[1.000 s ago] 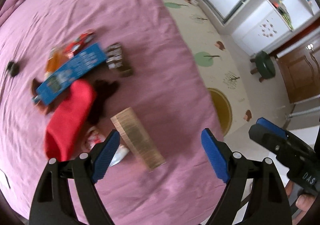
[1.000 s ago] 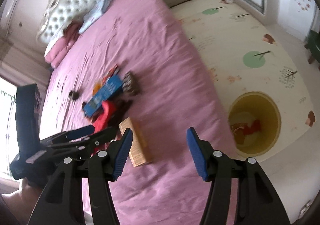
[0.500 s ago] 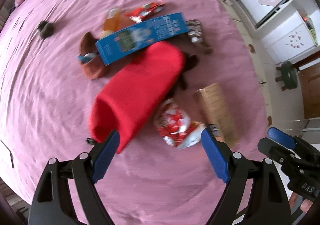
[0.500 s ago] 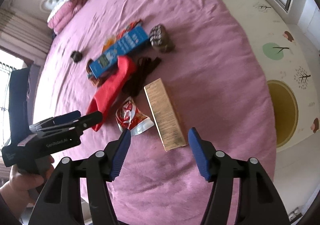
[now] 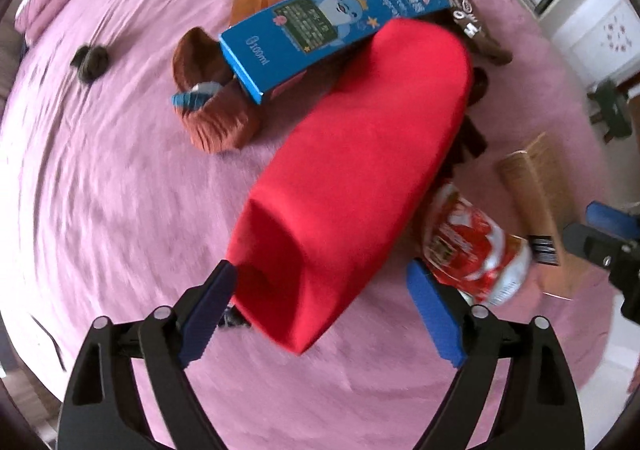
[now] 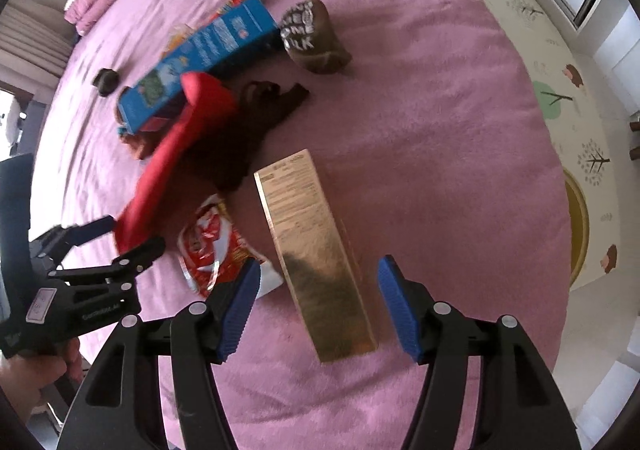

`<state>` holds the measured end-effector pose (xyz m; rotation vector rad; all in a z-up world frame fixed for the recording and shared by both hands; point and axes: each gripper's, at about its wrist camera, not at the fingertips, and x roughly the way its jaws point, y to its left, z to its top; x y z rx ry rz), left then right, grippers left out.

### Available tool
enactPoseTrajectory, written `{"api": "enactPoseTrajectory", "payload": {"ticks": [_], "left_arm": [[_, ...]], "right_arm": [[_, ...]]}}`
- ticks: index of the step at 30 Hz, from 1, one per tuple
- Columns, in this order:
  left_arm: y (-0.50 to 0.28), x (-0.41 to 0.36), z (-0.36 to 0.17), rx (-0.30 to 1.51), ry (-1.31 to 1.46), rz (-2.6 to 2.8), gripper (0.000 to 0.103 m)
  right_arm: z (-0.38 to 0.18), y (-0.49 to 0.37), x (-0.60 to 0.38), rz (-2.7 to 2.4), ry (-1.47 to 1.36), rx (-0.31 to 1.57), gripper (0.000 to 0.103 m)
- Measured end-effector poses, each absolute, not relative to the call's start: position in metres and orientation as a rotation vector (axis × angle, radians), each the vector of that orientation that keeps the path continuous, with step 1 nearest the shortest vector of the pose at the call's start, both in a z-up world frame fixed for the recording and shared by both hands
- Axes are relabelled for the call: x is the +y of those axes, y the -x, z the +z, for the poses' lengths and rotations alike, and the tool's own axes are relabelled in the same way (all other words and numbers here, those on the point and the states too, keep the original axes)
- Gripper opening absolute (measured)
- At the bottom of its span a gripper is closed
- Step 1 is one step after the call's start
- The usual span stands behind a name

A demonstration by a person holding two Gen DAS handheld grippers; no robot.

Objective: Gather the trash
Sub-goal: 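Grasp the red cloth bag with the left gripper while the right grasps the tan box, then carry the red bag and tan box to the yellow bin and release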

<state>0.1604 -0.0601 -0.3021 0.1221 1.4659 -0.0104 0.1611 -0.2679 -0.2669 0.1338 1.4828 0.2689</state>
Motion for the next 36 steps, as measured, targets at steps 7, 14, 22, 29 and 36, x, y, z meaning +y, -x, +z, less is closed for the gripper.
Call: {"api": "enactPoseTrajectory", "payload": {"ticks": [7, 14, 22, 29, 36], "left_arm": [[-0.183, -0.049, -0.326, 1.499, -0.162, -0.029, 0.088], [-0.201, -0.022, -0.329, 1.537, 0.014, -0.03, 0.059], [-0.192, 0.017, -0.317, 1.557, 0.138, -0.033, 0.017], [-0.16, 0.015, -0.284, 1.533, 0.271, -0.087, 0.014], [-0.142, -0.006, -0.238, 1.476, 0.302, -0.158, 0.014]], "right_arm": [[-0.286, -0.176, -0.259, 0.27, -0.125, 1.526, 0.061], [-0.3, -0.185, -0.256, 0.271, -0.115, 1.568, 0.042], [-0.287, -0.182, -0.263, 0.256, -0.149, 1.532, 0.039], [-0.26, -0.164, -0.267, 0.242, -0.162, 1.475, 0.039], [-0.223, -0.152, -0.291, 0.248, -0.235, 1.417, 0.039]]}}
